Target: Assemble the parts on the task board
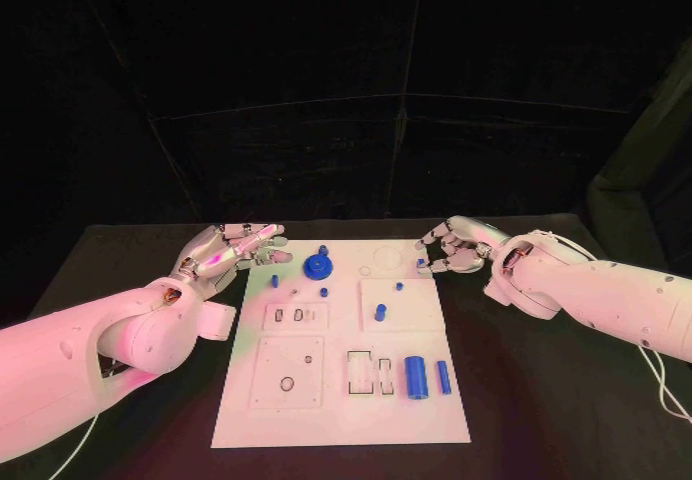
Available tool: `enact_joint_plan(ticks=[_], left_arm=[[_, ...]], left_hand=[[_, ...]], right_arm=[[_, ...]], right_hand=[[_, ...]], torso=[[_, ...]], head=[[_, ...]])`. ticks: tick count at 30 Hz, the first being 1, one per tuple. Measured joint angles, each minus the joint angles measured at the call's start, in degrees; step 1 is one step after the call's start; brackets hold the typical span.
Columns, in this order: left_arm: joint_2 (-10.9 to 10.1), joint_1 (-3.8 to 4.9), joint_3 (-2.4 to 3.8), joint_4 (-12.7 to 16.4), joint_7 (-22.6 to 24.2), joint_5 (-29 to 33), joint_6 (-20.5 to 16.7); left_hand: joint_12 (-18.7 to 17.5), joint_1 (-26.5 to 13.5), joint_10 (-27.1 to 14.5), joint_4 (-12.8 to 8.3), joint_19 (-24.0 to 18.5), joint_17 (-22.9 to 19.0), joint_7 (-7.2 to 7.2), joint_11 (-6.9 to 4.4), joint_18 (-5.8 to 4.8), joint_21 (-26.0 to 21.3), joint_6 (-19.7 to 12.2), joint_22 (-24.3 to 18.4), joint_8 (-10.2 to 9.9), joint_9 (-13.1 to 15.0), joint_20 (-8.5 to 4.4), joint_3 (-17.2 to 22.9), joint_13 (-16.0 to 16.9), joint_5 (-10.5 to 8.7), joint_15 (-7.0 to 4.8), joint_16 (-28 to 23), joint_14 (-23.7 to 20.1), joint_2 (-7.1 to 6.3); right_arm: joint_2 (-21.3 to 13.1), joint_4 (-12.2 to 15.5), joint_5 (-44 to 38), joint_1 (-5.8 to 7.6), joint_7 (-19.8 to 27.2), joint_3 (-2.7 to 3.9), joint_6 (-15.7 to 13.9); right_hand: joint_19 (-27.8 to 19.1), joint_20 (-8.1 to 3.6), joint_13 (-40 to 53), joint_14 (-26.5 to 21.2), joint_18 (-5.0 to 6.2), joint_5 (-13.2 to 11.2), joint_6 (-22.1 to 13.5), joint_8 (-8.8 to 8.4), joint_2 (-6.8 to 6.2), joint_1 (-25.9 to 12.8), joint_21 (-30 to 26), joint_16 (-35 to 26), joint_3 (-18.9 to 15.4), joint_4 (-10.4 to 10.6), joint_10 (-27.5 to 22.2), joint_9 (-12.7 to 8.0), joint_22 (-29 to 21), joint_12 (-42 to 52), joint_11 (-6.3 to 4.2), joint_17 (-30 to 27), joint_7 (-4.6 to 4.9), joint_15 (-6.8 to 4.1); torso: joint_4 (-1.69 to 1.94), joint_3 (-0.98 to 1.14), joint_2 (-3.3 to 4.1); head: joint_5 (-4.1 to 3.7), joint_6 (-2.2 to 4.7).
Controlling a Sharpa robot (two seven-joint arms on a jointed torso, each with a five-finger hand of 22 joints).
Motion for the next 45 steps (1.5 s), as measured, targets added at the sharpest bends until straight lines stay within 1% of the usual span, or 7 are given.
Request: enact_joint_plan(ticks=[10,16,19,22,34,40,45], left_arm=[[0.1,-0.03,-0.01,-0.1,0.0,0.0,0.1],[0.1,-0.03,-0.01,-0.2,0.0,0.0,0.1],[0.1,-0.03,-0.01,-0.2,0.0,0.0,0.1],[0.1,-0.04,-0.01,-0.2,0.0,0.0,0.2],[0.1,-0.04,-0.02,-0.2,0.0,0.0,0.2],[0.1,-0.04,-0.02,-0.3,0.0,0.0,0.2],[0.1,-0.04,-0.02,-0.3,-0.1,0.0,0.2]], left_hand=[[0.0,0.0,0.0,0.0,0.0,0.0,0.0,0.0,0.0,0.0,0.0,0.0,0.0,0.0,0.0,0.0,0.0,0.0,0.0,0.0,0.0,0.0],[0.0,0.0,0.0,0.0,0.0,0.0,0.0,0.0,0.0,0.0,0.0,0.0,0.0,0.0,0.0,0.0,0.0,0.0,0.0,0.0,0.0,0.0],[0.0,0.0,0.0,0.0,0.0,0.0,0.0,0.0,0.0,0.0,0.0,0.0,0.0,0.0,0.0,0.0,0.0,0.0,0.0,0.0,0.0,0.0],[0.0,0.0,0.0,0.0,0.0,0.0,0.0,0.0,0.0,0.0,0.0,0.0,0.0,0.0,0.0,0.0,0.0,0.0,0.0,0.0,0.0,0.0],[0.0,0.0,0.0,0.0,0.0,0.1,0.0,0.0,0.0,0.0,0.0,0.0,0.0,0.0,0.0,0.0,0.0,0.0,0.0,0.0,0.0,0.0],[0.0,0.0,0.0,0.0,0.0,0.1,0.0,0.0,0.0,0.0,0.0,0.0,0.0,0.0,0.0,0.0,0.0,0.0,0.0,0.0,0.0,0.0],[0.0,0.0,0.0,0.0,0.0,0.1,0.0,0.0,0.0,0.0,0.0,0.0,0.0,0.0,0.0,0.0,0.0,0.0,0.0,0.0,0.0,0.0]], right_arm=[[0.8,-1.7,-0.3,-0.49,0.0,0.02,0.8],[1.3,-2.5,-0.5,-0.74,0.0,0.01,1.3],[1.4,-2.7,-0.7,-0.82,0.0,0.01,1.6],[1.5,-2.9,-0.9,-0.93,-0.1,0.01,2.0],[1.9,-3.3,-1.5,-1.09,-0.2,0.04,2.7],[2.0,-3.3,-1.5,-1.11,0.0,0.04,2.4],[2.1,-3.1,-1.2,-1.17,0.5,0.02,0.4]], right_hand=[[0.0,0.0,0.0,0.0,0.0,0.0,0.2,0.0,0.3,0.3,0.0,0.0,0.0,-0.3,0.0,0.1,0.0,0.0,0.0,0.0,-0.23,0.0],[0.0,0.0,0.0,0.0,0.0,-1.7,3.1,1.19,1.91,1.9,0.0,0.0,1.1,-1.6,0.1,0.4,0.0,0.0,-0.13,0.0,-0.69,0.0],[0.0,0.0,0.0,-0.1,0.0,-2.3,3.8,1.5,2.11,2.1,0.0,0.0,1.3,-2.0,0.3,0.4,0.0,0.0,-0.33,0.0,-1.17,-0.13],[0.0,0.0,0.0,-0.2,0.0,-2.5,4.3,1.69,2.12,2.1,0.0,0.0,1.6,-2.2,0.1,0.5,0.1,0.0,-0.53,0.0,-1.15,-0.22],[0.2,-0.65,0.2,-0.2,0.0,-3.9,7.0,2.31,3.83,1.8,0.0,0.2,2.9,-3.5,0.1,0.5,0.3,0.1,-0.98,0.0,-1.86,-0.64],[0.6,-1.54,0.1,-0.1,0.0,-6.3,9.9,3.16,5.84,1.4,0.0,0.2,5.2,-3.6,0.2,0.5,1.0,1.0,-2.31,0.0,-2.84,-1.79],[0.8,-2.09,0.0,-0.1,0.0,-6.1,10.2,3.39,6.67,1.3,0.2,0.5,7.2,-3.9,0.1,0.5,1.6,1.4,-3.02,0.0,-2.63,-2.22]], torso=[[0.04,-0.06,-0.04],[0.03,-0.09,-0.07],[0.03,-0.09,-0.08],[0.03,-0.08,-0.08],[-0.01,-0.07,-0.09],[-0.01,-0.06,-0.09],[-0.02,-0.04,-0.1]], head=[[-0.02,-0.2],[-0.02,-0.34],[-0.03,-0.4],[-0.03,-0.44],[-0.09,-0.6],[-0.09,-0.68],[-0.03,-0.69]])
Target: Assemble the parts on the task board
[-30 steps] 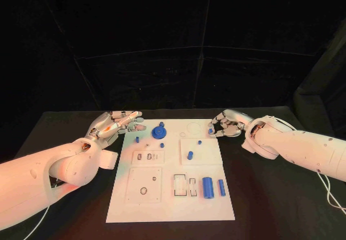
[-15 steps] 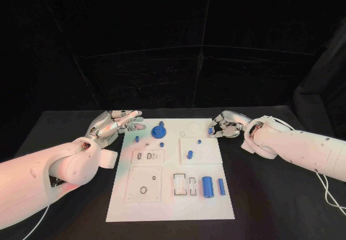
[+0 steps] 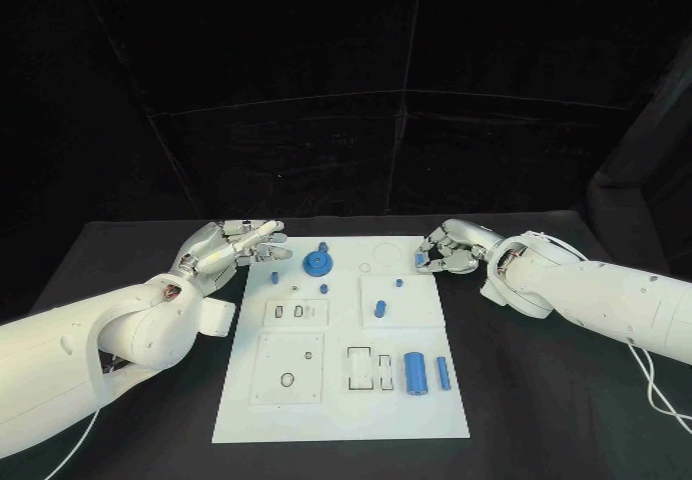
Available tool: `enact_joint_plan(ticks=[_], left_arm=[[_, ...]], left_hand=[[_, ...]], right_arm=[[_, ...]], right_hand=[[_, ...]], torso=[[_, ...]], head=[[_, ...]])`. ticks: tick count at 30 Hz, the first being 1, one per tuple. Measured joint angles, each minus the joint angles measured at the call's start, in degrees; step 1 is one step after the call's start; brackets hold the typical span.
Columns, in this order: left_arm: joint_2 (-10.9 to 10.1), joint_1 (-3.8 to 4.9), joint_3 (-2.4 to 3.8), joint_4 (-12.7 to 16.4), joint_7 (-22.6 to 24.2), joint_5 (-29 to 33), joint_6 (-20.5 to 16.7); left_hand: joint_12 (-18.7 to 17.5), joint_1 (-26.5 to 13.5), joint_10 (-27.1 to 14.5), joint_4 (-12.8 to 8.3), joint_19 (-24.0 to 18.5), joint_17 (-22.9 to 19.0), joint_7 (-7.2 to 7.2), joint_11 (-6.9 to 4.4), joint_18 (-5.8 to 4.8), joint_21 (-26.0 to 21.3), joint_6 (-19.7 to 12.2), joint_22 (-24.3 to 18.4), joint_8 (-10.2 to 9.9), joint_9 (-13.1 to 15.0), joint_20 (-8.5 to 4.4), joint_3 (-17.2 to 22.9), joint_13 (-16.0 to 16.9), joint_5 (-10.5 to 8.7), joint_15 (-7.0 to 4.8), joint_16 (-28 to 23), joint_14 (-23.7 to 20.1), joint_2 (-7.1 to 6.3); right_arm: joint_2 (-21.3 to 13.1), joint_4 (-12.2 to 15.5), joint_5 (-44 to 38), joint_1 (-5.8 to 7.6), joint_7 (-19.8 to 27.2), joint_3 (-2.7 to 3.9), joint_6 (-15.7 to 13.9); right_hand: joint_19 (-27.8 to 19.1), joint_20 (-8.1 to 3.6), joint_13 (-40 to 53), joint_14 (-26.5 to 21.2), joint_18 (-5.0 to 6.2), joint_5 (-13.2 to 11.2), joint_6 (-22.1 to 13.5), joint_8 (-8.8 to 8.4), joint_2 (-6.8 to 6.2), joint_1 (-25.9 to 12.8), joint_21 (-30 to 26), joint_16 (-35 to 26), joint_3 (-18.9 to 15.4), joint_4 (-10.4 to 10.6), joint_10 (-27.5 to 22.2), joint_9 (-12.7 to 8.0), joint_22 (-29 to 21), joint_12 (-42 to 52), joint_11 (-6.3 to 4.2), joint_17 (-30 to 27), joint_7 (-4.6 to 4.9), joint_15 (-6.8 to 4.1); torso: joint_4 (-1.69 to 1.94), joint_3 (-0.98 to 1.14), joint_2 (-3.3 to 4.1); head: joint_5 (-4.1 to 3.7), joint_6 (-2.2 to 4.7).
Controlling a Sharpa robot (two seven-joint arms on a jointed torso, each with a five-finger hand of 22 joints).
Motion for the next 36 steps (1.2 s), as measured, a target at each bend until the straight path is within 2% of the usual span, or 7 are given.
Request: enact_joint_plan(ticks=[4,6,11,19,26,30,36], left_arm=[[-0.1,0.0,0.0,0.0,0.0,0.0,0.0],[-0.1,0.0,0.0,0.1,0.0,0.0,0.0],[-0.4,0.0,0.0,0.2,0.0,0.0,0.0],[-0.4,0.04,0.0,0.1,0.0,0.0,0.0],[-0.2,0.09,0.0,-0.4,0.0,0.0,0.0],[0.0,0.1,0.0,-0.6,0.0,0.0,0.0],[0.0,0.16,0.01,-0.7,0.0,0.0,0.0]], left_hand=[[0.0,0.0,0.0,0.0,0.0,0.0,0.0,0.0,0.0,0.0,0.0,0.0,0.0,0.0,0.0,0.0,0.0,0.0,0.0,0.0,0.0,0.0],[0.0,0.0,0.0,0.0,0.0,0.0,0.0,0.0,0.0,0.0,0.0,0.0,0.0,0.0,0.0,0.0,0.0,0.0,0.0,0.0,0.0,0.0],[0.0,0.0,0.0,-0.1,0.1,0.0,0.0,0.0,0.0,0.0,0.0,0.0,0.0,0.0,0.12,0.1,0.0,0.0,0.0,0.0,0.0,0.0],[0.0,0.2,0.0,-0.2,0.2,0.1,0.0,0.0,-0.01,0.0,0.0,0.0,0.0,0.0,0.2,0.1,0.0,0.0,0.0,-0.1,0.0,0.24],[0.0,0.2,0.0,-0.3,0.2,0.1,0.0,0.0,0.0,-0.3,0.0,0.0,0.0,0.0,0.2,0.0,0.0,0.0,0.0,-0.3,0.0,0.24],[0.0,0.2,0.0,-0.3,0.2,0.1,0.0,0.0,0.0,-0.3,0.0,0.0,0.0,0.0,0.2,0.0,0.0,0.0,0.0,-0.3,0.0,0.24],[0.0,0.2,0.0,-0.3,0.2,0.1,0.0,0.0,0.0,-0.3,0.0,0.0,0.0,0.0,0.2,0.0,0.0,0.0,0.0,-0.3,0.0,0.24]], right_arm=[[-0.2,1.0,0.4,0.0,0.2,0.01,-2.7],[-0.5,2.2,0.7,0.0,0.1,0.02,-4.0],[-0.8,7.5,1.0,0.1,-1.8,0.06,-6.6],[3.8,14.6,-1.4,0.24,-9.8,0.1,-8.6],[10.8,14.5,-7.3,0.23,-17.1,0.04,-8.4],[13.5,13.8,-10.2,-0.01,-20.0,0.01,-7.7],[16.3,13.3,-13.5,-0.83,-22.9,-1.4,-6.1]], right_hand=[[0.2,-0.2,0.0,-0.1,-0.11,0.0,0.0,0.0,0.21,-0.2,0.2,0.0,0.9,-0.5,0.1,0.0,0.1,0.0,-0.08,0.0,0.0,-0.27],[0.2,-0.2,0.0,-0.1,-0.92,0.0,0.0,0.0,0.31,-0.3,0.2,0.0,1.0,-0.6,0.1,0.0,0.1,0.0,-0.08,0.0,0.0,-0.27],[0.2,-0.2,0.0,-0.1,-0.91,0.2,0.0,-0.02,0.52,-0.5,0.2,0.0,1.5,-0.7,0.1,0.0,0.1,0.0,-0.08,0.0,0.0,-0.27],[0.2,-0.2,0.2,-0.1,-0.9,0.2,0.0,-0.08,0.74,-0.7,0.2,0.0,1.7,-0.9,0.1,-0.2,-0.2,-0.5,-0.07,0.0,0.0,-0.27],[0.2,-0.2,0.1,-0.1,-0.9,0.2,0.0,-0.29,0.55,-0.9,0.2,0.0,1.9,-1.2,0.1,-0.2,-0.1,-0.5,-0.07,0.0,0.0,-0.26],[0.2,-0.2,0.1,-0.1,-0.9,0.3,0.0,-0.41,0.4,-1.1,0.2,0.0,2.0,-1.2,0.1,-0.2,-0.1,-0.5,-0.06,0.0,0.0,-0.26],[0.2,-0.2,0.0,-0.1,-0.89,0.5,0.0,-0.63,-0.19,-1.7,0.2,0.0,2.4,-1.1,0.1,-0.2,-0.1,-0.6,-0.06,0.0,-0.01,-0.26]], torso=[[-0.01,-0.02,-0.01],[-0.01,-0.05,-0.04],[0.05,-0.16,-0.14],[0.3,-0.46,-0.37],[0.41,-0.81,-0.55],[0.43,-0.88,-0.61],[0.44,-0.9,-0.64]], head=[[0.11,0.0],[0.16,-0.04],[0.38,-0.05],[1.08,-0.39],[1.85,-0.98],[2.29,-1.25],[3.04,-1.75]])
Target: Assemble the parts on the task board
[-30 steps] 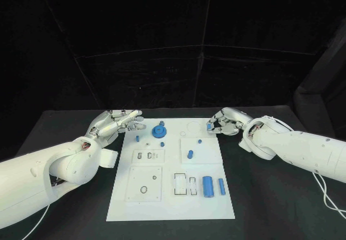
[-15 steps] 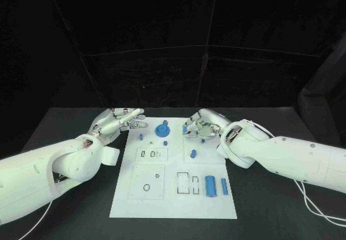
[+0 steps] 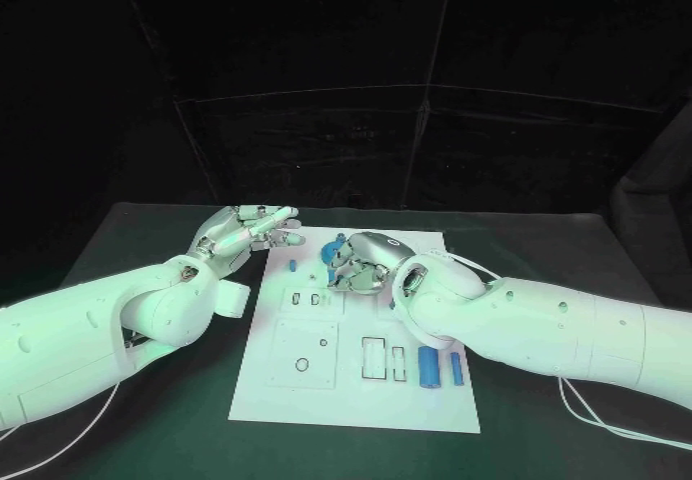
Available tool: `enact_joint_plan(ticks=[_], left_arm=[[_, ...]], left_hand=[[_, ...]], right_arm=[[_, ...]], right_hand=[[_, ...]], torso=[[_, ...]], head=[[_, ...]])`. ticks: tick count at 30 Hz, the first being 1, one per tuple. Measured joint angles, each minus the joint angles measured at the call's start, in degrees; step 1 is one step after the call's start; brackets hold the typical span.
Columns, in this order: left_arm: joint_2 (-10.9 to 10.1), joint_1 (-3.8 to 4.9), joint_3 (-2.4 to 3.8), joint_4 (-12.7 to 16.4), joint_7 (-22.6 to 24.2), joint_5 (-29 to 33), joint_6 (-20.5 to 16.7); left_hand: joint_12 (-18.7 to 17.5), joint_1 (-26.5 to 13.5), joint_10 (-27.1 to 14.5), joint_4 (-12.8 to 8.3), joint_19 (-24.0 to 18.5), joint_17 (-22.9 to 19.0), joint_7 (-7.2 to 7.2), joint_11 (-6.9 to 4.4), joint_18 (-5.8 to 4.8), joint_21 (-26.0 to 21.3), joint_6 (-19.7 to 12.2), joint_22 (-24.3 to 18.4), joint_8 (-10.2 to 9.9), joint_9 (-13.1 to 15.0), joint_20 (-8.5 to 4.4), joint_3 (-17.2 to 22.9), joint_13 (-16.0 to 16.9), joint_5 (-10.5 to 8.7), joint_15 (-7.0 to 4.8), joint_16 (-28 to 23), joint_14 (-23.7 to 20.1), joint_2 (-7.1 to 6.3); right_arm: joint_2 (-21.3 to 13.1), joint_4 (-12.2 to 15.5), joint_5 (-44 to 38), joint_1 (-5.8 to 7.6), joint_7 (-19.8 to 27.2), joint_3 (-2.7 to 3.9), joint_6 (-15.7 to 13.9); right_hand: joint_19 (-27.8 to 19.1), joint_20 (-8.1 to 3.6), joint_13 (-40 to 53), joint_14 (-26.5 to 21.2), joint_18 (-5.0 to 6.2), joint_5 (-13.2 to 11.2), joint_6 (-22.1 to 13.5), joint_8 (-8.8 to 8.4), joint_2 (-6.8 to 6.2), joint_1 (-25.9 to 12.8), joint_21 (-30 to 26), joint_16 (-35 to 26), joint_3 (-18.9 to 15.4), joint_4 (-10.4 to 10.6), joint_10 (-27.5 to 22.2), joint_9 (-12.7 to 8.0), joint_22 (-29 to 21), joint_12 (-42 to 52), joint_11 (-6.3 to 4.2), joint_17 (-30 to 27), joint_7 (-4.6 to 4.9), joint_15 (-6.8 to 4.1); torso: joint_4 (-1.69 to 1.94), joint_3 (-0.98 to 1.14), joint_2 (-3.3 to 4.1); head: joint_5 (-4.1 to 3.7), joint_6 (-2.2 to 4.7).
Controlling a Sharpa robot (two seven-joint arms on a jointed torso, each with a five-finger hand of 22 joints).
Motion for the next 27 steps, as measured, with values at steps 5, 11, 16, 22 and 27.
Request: enact_joint_plan(ticks=[5,11,16,22,27], left_arm=[[0.0,0.05,0.01,0.0,0.0,0.0,0.0],[0.1,0.06,0.01,-0.1,0.0,0.0,0.0],[0.2,0.07,0.01,-0.2,0.0,0.0,0.0],[0.3,0.07,0.01,-0.3,0.0,0.0,0.0],[0.3,0.08,0.01,-0.3,0.0,0.0,0.0]], left_hand=[[0.0,0.0,0.0,-0.2,0.0,0.0,0.0,0.0,0.0,0.0,0.0,0.0,0.0,0.0,0.0,0.2,0.0,0.0,0.0,0.0,0.0,0.0],[0.0,0.0,0.0,-0.2,0.0,0.0,0.0,0.0,0.0,0.0,0.0,0.0,0.0,0.0,0.0,0.2,0.0,0.0,0.0,0.0,0.0,0.0],[0.0,0.0,0.0,-0.2,0.0,0.0,0.0,0.0,0.0,0.0,0.0,0.0,0.0,0.0,0.0,0.2,0.0,0.0,0.0,0.0,0.0,0.0],[0.0,0.0,0.0,-0.2,0.0,0.0,0.0,0.0,0.0,0.0,0.0,0.0,0.0,0.0,0.0,0.2,0.0,0.0,0.0,0.0,0.0,0.0],[0.0,0.0,0.0,-0.2,0.0,0.0,0.0,0.0,0.0,0.0,0.0,0.0,0.0,0.0,0.0,0.2,0.0,0.0,0.0,0.0,0.0,0.0]], right_arm=[[1.3,-0.6,-1.8,-0.54,-1.3,-0.29,1.2],[2.3,-1.0,-3.5,-1.06,-2.4,-0.41,2.3],[2.9,-1.0,-4.5,-1.24,-2.8,-0.42,3.1],[3.1,-0.9,-5.4,-1.32,-2.9,-0.32,3.7],[3.0,-0.8,-6.0,-1.33,-3.0,-0.28,4.2]], right_hand=[[0.0,0.0,0.0,0.0,0.0,0.0,0.0,-0.11,-0.09,-0.1,0.0,0.0,0.4,0.2,0.0,0.0,0.0,-0.2,0.0,0.0,-0.02,0.0],[0.0,0.0,0.0,0.0,0.0,0.0,0.0,-0.1,-0.47,-0.5,0.0,0.0,0.6,0.5,0.0,0.0,0.0,-0.2,0.0,0.0,0.01,0.0],[0.0,0.0,0.0,0.0,0.0,0.0,0.0,-0.04,-0.54,-0.5,0.0,0.0,0.6,0.5,0.0,0.0,0.0,-0.2,0.0,0.0,0.03,0.0],[0.0,0.0,0.0,0.0,0.01,0.2,0.0,0.02,-0.85,-0.8,0.0,0.0,0.6,0.5,0.0,-0.1,0.0,-0.2,0.0,0.0,0.03,0.0],[0.0,0.0,0.0,0.0,0.0,0.2,0.1,0.03,-1.1,-1.1,0.0,0.0,0.8,0.2,0.0,-0.1,-0.1,-0.2,0.0,0.0,0.03,0.0]], torso=[[-0.03,0.03,-0.02],[-0.1,0.06,-0.02],[-0.14,0.08,-0.01],[-0.16,0.1,0.01],[-0.16,0.09,0.01]], head=[[0.26,-0.18],[0.46,-0.36],[0.61,-0.42],[0.62,-0.56],[0.53,-0.59]])
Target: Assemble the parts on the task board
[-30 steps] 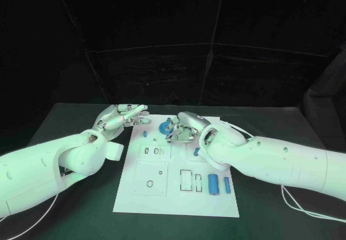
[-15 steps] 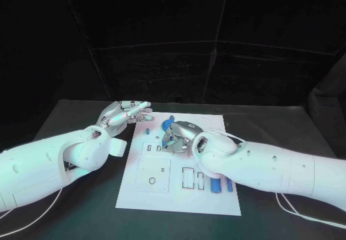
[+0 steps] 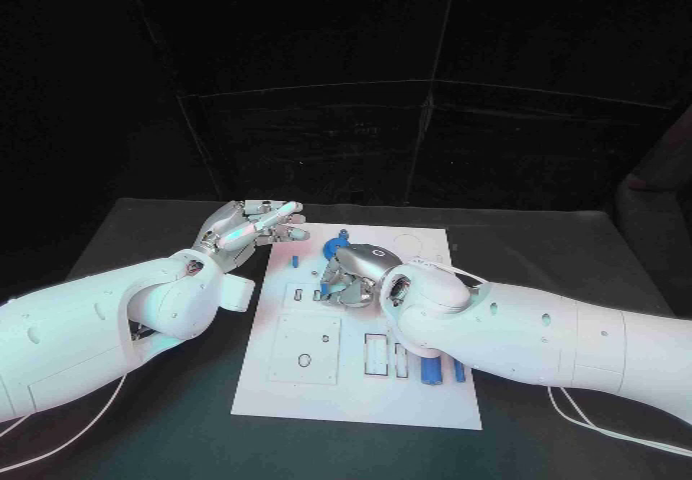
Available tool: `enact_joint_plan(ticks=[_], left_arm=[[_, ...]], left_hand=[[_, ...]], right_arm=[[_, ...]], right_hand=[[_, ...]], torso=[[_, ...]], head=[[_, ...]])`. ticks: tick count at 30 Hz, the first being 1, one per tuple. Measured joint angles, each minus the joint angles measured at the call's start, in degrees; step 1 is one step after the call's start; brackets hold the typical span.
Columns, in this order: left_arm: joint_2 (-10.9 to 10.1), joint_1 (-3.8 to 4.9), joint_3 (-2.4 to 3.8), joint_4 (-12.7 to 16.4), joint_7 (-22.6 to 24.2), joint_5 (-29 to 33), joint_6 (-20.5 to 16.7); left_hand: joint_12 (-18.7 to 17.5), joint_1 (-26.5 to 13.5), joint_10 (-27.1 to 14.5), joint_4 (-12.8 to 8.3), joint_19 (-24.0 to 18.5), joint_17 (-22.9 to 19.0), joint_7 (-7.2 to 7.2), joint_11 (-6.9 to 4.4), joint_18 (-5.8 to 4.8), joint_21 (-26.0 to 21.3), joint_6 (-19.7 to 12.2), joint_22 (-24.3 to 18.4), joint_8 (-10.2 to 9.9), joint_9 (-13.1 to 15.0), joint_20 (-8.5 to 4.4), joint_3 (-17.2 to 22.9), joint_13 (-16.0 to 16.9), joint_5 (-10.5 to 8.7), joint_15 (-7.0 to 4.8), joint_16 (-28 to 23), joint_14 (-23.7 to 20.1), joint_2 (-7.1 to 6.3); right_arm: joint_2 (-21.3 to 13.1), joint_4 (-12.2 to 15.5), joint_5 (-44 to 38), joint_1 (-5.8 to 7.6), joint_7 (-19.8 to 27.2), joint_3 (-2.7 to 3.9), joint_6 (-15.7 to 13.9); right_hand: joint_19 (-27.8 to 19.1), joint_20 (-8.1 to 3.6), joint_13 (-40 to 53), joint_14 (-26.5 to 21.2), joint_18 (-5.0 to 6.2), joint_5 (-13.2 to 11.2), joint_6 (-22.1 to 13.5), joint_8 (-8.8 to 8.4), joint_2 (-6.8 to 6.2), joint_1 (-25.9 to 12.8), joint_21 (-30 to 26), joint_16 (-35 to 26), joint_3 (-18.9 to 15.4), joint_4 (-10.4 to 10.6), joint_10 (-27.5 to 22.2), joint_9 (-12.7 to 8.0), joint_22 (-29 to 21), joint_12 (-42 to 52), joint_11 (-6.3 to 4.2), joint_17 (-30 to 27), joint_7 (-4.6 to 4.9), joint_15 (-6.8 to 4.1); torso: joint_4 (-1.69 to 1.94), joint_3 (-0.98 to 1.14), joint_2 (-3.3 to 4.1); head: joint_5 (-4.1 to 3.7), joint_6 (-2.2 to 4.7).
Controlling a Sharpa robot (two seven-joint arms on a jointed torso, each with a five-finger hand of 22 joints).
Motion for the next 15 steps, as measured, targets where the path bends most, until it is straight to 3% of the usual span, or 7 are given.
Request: enact_joint_plan(ticks=[5,12,15], left_arm=[[0.0,0.0,0.0,-0.1,0.0,0.0,0.0],[0.0,0.0,0.0,-0.1,0.0,0.0,0.0],[0.0,0.0,0.0,-0.1,0.0,0.0,0.0]], left_hand=[[0.0,0.0,0.0,0.0,0.0,0.0,0.0,0.0,0.0,0.0,0.0,0.0,0.0,0.0,0.0,0.0,0.0,0.0,0.0,0.0,0.0,0.0],[0.0,0.0,0.0,0.0,0.0,0.0,0.0,0.0,0.0,0.0,0.0,0.0,0.0,0.0,0.0,0.0,0.0,0.0,0.0,0.0,0.0,0.0],[0.0,0.0,0.0,0.0,0.0,0.0,0.0,0.0,0.0,0.0,0.0,0.0,0.0,0.0,0.0,0.0,0.0,0.0,0.0,0.0,0.0,0.0]], right_arm=[[-0.2,0.2,-0.5,0.0,-0.1,0.03,0.4],[-0.3,0.4,-1.2,0.01,-0.8,0.03,0.9],[-0.3,0.4,-1.5,-0.03,-1.2,-0.04,1.1]], right_hand=[[0.0,0.0,0.0,0.0,0.0,0.3,0.1,0.0,-0.49,-0.5,0.0,0.0,0.0,0.0,0.0,0.0,0.0,0.0,0.0,0.0,0.04,0.0],[0.0,0.0,0.0,0.0,0.0,2.5,0.3,-1.23,-2.84,-2.8,0.0,-0.3,-0.1,0.4,0.0,-0.1,-0.1,-0.6,0.45,0.0,-0.35,0.0],[0.0,0.0,0.0,0.1,0.0,2.5,-0.4,-1.67,-3.36,-3.4,0.0,-0.3,0.1,0.5,0.0,-0.3,-0.1,-1.1,0.44,0.0,0.17,0.15]], torso=[[0.02,-0.02,0.0],[0.05,-0.03,0.0],[0.05,-0.04,-0.01]], head=[[0.07,-0.06],[0.14,-0.13],[0.15,-0.15]])
